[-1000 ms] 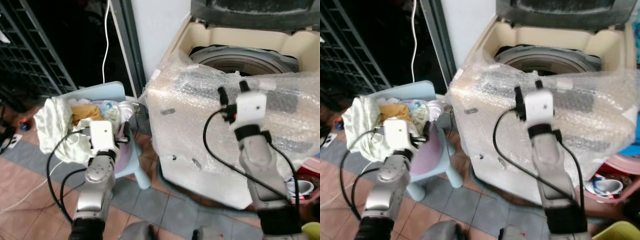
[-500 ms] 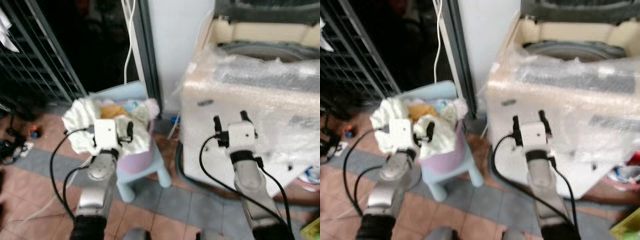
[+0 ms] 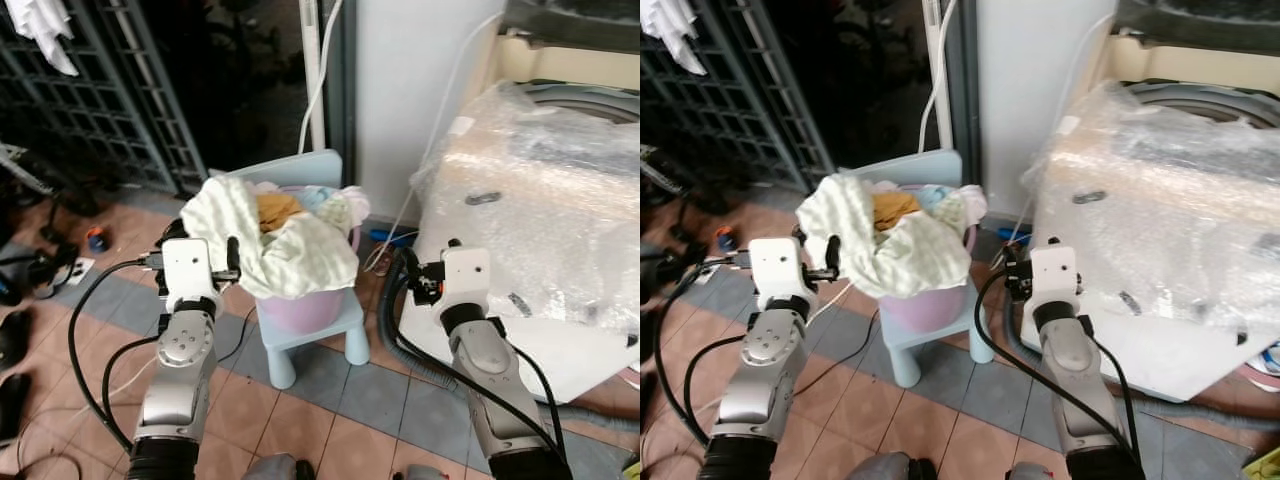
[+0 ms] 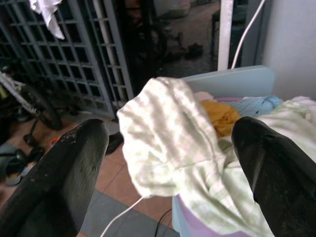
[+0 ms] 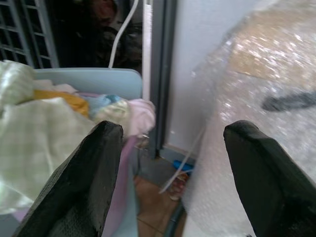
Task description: Clothes washing
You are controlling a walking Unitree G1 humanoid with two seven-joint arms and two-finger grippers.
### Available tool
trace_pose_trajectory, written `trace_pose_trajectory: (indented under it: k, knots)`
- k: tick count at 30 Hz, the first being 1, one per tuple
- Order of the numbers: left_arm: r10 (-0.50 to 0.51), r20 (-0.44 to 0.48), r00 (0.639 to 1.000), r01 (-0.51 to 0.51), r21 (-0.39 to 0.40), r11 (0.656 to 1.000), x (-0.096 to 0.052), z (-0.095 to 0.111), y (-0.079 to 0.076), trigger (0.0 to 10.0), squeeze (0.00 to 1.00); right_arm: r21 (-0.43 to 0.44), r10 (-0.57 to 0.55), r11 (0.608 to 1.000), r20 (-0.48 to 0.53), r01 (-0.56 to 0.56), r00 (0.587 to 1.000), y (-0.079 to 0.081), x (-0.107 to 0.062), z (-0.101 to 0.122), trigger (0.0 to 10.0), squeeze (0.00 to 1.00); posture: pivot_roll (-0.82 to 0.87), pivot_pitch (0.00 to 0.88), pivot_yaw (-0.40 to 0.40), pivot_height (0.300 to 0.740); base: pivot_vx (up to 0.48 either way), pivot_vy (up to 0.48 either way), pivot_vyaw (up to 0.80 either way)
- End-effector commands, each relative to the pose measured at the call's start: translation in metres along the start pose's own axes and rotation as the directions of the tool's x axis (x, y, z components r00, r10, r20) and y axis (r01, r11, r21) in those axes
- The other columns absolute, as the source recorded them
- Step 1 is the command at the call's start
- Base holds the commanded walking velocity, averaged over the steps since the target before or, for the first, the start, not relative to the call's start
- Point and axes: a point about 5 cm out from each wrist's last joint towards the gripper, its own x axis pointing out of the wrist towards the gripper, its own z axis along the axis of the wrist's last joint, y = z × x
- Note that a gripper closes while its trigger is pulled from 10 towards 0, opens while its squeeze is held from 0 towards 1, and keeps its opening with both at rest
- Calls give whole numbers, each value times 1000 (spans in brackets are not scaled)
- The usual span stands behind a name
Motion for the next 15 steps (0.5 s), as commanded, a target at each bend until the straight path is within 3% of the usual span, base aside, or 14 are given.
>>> trace_pose_trajectory:
  k: [1,10,15]
  knots:
    - [33,9,999,-34,11,999,-1,2,8,10000,0,13,30,999,31,-30,999,6,7,10,10000,0,-40,44,99,740,0,0,731]
    - [43,-13,999,-43,-15,999,-5,-2,18,10000,0,0,85,996,5,-85,996,4,17,15,10000,0,-28,53,82,740,0,0,726]
    - [44,-18,999,-44,-9,999,-6,-3,19,10000,0,-2,177,984,-106,-178,978,13,18,-1,10000,0,-26,50,81,740,0,0,704]
